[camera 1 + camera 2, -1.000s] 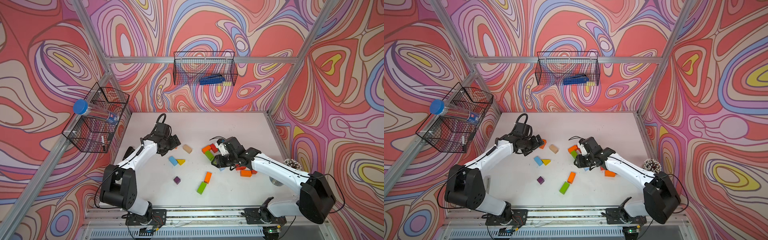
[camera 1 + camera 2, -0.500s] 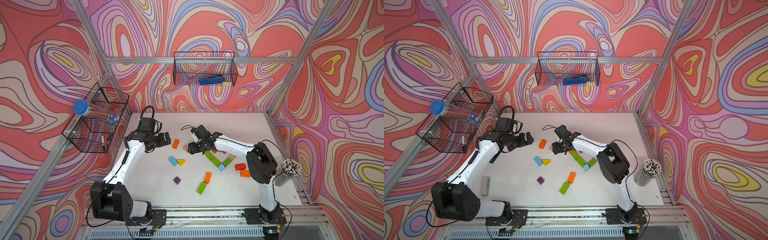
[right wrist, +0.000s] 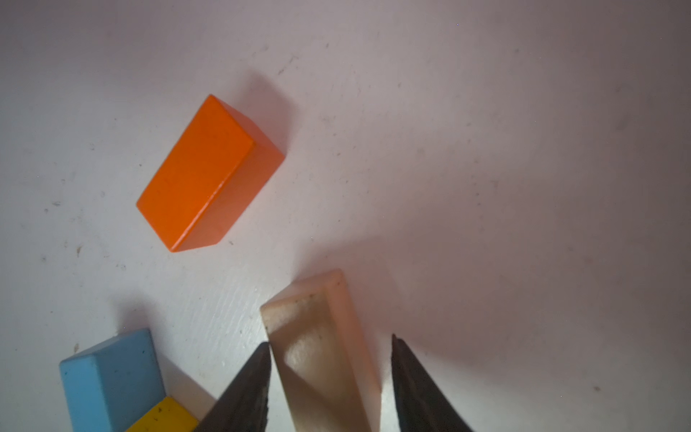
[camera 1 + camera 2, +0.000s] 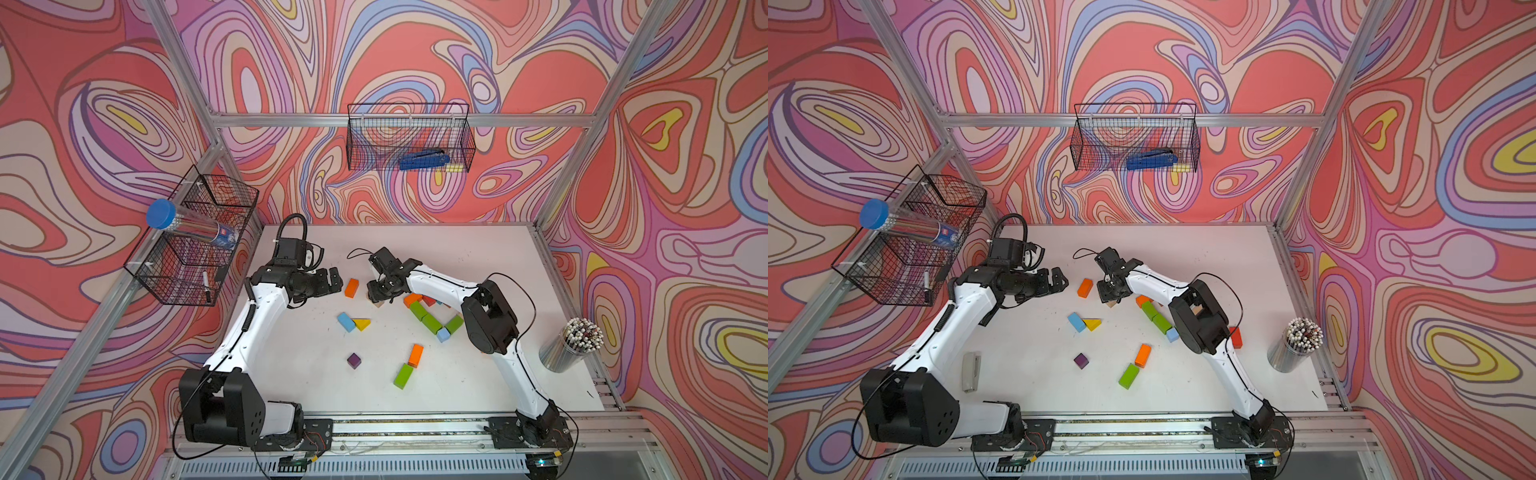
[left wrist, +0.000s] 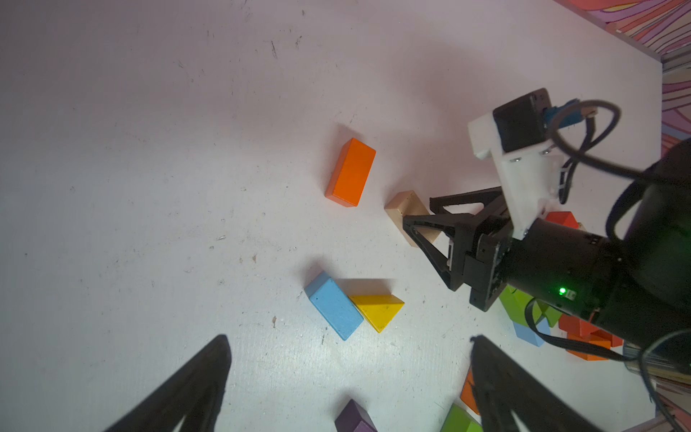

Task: Assemble a heart with building blocks
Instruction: Move the building block to the center of the board, then assemble the building block at the center of the board.

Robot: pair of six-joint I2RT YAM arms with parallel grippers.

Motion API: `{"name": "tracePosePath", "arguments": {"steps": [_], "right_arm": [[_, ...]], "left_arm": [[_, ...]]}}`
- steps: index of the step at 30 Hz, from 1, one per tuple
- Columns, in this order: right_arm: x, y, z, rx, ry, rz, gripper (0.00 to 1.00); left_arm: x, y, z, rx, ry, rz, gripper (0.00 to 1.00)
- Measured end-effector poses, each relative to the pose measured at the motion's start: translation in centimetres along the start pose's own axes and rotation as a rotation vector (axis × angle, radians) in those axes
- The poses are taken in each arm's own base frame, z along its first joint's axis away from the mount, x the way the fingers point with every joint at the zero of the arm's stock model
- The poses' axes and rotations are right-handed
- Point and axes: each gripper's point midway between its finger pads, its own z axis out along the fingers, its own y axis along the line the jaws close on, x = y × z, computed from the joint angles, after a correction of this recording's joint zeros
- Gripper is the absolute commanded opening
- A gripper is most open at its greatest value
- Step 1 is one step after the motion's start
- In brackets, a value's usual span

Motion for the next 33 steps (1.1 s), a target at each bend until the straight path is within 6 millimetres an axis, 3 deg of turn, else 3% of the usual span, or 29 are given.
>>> {"name": "tracePosePath", "arguments": {"steps": [8,14,16,20,25,33], "right_arm": [[0.8,-0.6,-0.1,0.063,0.002,0.03,0.25],[4.1,-1.4,-1.8,0.101,0.031,0.08,0.24],[5.5,-1.2,-2.5,0.108,0.041,0.097,0.27],[7.5,-0.6,-3.2,0.091,0.054,0.143,0.49],[9.7,-0.1,-3.5,0.029,0.074,0.231,0.63],[9.6,2.6,-5.7,-0.16,0.03,0.28,0.62]], "left_arm": [[0.1,0.1,-0.5,-0.003,-0.017,0.001,1.0],[0.0,0.3,-0.7,-0.012,-0.025,0.001,1.0],[0.0,0.3,-0.7,-0.013,-0.024,0.001,1.0],[0.1,0.3,-0.6,-0.013,-0.021,0.0,1.0],[0.3,0.4,-0.5,-0.015,-0.017,-0.001,1.0],[0.4,0.5,-0.4,-0.014,-0.013,-0.002,0.99]]}}
